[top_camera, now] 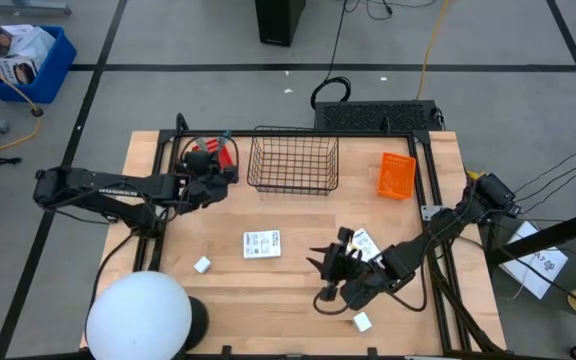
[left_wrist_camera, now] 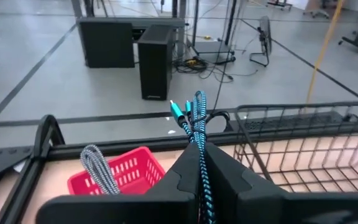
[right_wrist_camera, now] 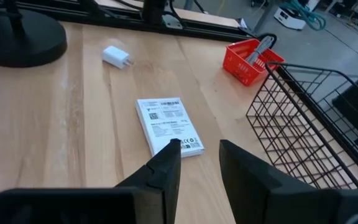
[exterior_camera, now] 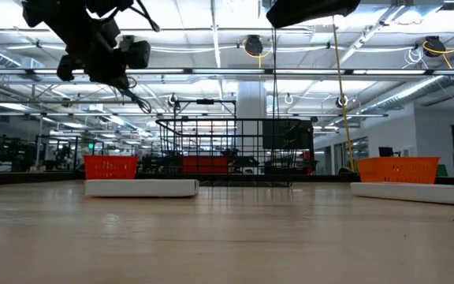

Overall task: Pick and place items into bin
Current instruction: Put the black and blue charger cable into the red bin

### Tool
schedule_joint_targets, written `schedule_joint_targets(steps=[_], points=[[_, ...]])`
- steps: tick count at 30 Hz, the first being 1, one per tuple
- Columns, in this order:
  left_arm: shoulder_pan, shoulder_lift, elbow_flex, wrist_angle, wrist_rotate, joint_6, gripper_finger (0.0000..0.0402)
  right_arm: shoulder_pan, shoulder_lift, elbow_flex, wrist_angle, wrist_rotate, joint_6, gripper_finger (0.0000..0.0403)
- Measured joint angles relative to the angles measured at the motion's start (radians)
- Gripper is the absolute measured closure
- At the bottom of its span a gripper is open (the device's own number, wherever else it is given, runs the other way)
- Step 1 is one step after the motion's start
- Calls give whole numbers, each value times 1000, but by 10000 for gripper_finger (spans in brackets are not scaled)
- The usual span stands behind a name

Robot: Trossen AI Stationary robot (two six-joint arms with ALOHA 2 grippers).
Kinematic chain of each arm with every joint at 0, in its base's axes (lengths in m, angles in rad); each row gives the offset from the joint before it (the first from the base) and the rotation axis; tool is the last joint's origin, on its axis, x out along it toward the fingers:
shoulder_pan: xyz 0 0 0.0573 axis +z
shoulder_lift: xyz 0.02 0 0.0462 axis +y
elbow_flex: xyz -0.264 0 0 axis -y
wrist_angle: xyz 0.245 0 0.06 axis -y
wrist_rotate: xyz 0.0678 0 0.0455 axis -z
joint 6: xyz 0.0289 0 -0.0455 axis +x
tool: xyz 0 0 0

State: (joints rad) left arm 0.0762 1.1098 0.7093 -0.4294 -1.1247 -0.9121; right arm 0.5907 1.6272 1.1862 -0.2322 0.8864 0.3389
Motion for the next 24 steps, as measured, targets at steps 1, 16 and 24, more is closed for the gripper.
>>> schedule_joint_targets(steps=[1,16,24], points=[[9,1,-3,-1,0,-12,380,0,0,0,6,0,-7,298],[70,10,-215,50,20,-248,391,0,0,0,44,-1,-37,303],[89,10,-295,226,69,-178,365,0,0,0,60,-1,-38,303]])
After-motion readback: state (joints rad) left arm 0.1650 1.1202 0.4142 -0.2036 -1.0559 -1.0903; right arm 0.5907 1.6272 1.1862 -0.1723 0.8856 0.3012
